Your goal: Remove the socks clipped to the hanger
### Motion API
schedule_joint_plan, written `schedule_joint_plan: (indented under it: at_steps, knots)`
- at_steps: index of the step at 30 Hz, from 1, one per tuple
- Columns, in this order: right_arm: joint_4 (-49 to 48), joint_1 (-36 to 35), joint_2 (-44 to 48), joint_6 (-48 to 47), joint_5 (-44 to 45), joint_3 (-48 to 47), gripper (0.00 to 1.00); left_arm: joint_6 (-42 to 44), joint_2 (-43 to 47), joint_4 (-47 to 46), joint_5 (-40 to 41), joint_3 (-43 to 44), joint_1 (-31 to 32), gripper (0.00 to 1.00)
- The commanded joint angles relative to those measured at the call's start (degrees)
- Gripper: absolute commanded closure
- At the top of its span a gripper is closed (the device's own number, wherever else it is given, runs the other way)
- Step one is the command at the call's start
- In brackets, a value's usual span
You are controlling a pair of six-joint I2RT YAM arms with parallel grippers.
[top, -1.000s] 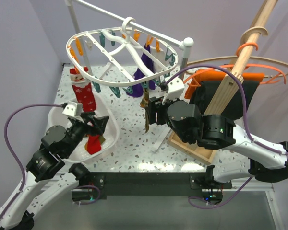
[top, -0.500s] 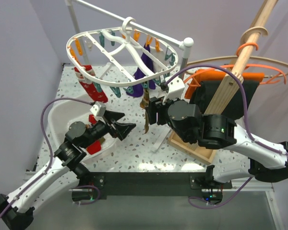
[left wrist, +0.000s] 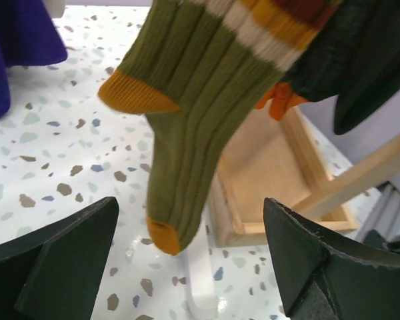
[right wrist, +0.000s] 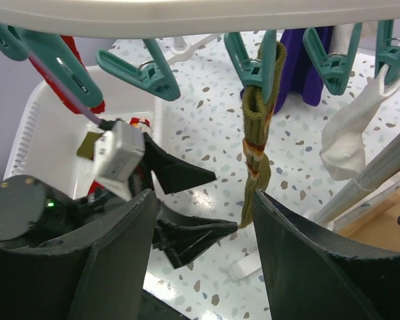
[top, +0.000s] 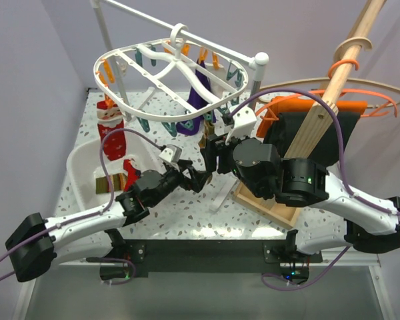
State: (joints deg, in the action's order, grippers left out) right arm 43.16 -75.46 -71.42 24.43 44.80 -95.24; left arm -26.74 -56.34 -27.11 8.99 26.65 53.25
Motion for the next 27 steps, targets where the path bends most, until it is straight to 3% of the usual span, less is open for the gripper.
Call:
schedule_joint_plan:
  at_steps: [1, 6, 9, 13, 15, 18, 19, 21, 22, 24, 27]
  knots:
    - [-0.18, -0.21, 0.75, 1.59, -0.85, -2.14, 0.37, 3.97, -6.23, -9.88, 8.76, 0.68, 0.62, 0.08]
    - [0.08, -0.30, 0.93, 1.85, -1.20, -1.70, 0.37, 3.64, -14.23, -18.13, 3.33, 2.35, 0.71, 0.11]
    - [0.09, -0.21, 1.02, 2.12, -1.03, -1.44, 0.37, 1.79, -18.45, -22.79, 0.33, 2.87, 0.71, 0.04]
    - [-0.44, -0.21, 1.37, 2.21, -1.03, -0.74, 0.37, 1.34, -25.82, -21.41, 3.99, 8.05, 0.71, 0.00]
    - [-0.35, -0.30, 1.46, 2.38, -1.20, -0.65, 0.37, 2.04, -30.40, -19.92, 5.50, 12.09, 0.71, 0.06]
    - [0.26, -0.21, 1.46, 2.64, -1.29, -0.65, 0.37, 2.75, -33.05, -21.22, 4.46, 14.48, 0.80, 0.33]
    - [0.52, -0.21, 1.54, 2.91, -1.29, -0.56, 0.37, 2.66, -33.14, -21.75, 4.28, 14.22, 0.80, 0.48]
    - [0.88, -0.21, 1.89, 3.08, -0.77, -0.30, 0.37, 2.66, -32.87, -21.50, 3.40, 13.95, 0.80, 0.61]
    - [0.79, -0.21, 2.07, 3.00, -0.59, 0.05, 0.37, 2.75, -32.18, -20.79, 2.88, 13.95, 0.80, 0.73]
    - [0.18, -0.21, 2.77, 2.65, -0.32, 0.84, 0.36, 2.40, -31.12, -17.81, 0.34, 13.78, 0.80, 0.88]
    - [0.00, -0.21, 3.04, 1.42, -0.15, 1.37, 0.36, 1.08, -27.52, -15.61, -4.75, 12.37, 0.71, 1.00]
